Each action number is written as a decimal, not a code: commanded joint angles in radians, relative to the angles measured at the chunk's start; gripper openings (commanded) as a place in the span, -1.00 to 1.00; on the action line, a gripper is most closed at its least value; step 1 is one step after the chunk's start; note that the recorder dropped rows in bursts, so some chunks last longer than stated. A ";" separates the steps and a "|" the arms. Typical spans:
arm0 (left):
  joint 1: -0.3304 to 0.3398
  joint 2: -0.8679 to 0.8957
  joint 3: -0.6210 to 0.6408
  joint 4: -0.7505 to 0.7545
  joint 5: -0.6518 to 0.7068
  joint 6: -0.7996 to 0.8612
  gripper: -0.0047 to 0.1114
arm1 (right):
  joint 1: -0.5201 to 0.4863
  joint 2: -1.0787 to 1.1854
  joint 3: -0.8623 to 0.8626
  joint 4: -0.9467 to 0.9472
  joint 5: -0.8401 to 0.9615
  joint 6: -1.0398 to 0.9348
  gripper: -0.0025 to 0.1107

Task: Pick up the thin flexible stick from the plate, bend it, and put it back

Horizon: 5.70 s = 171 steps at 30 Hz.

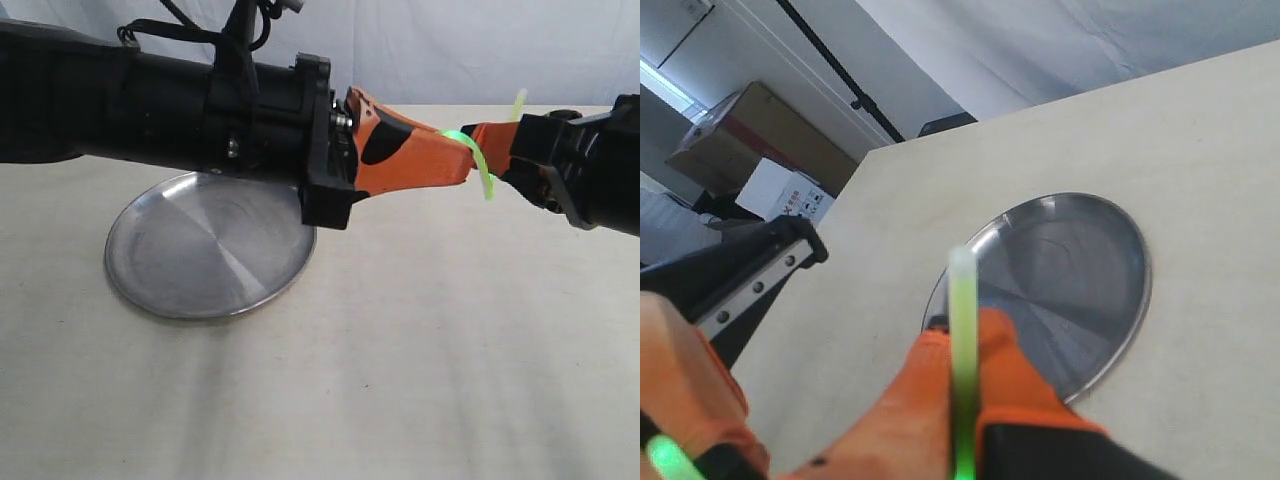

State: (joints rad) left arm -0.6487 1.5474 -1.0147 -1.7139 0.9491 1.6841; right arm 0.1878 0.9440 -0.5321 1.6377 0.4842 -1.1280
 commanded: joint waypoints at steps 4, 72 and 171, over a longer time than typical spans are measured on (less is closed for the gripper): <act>-0.002 0.017 -0.003 -0.030 -0.119 0.001 -0.92 | 0.013 -0.008 -0.001 0.012 0.139 -0.005 -0.97; -0.002 0.105 -0.001 -0.030 -0.179 -0.060 -0.92 | 0.013 -0.008 0.000 0.057 0.174 -0.090 -0.97; -0.071 0.105 -0.001 -0.030 0.132 0.025 -0.92 | 0.013 0.079 -0.002 0.107 0.165 -0.215 -0.97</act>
State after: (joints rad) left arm -0.7141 1.6567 -1.0129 -1.7168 1.1359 1.7042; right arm 0.1939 1.0251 -0.5341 1.7425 0.5421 -1.3465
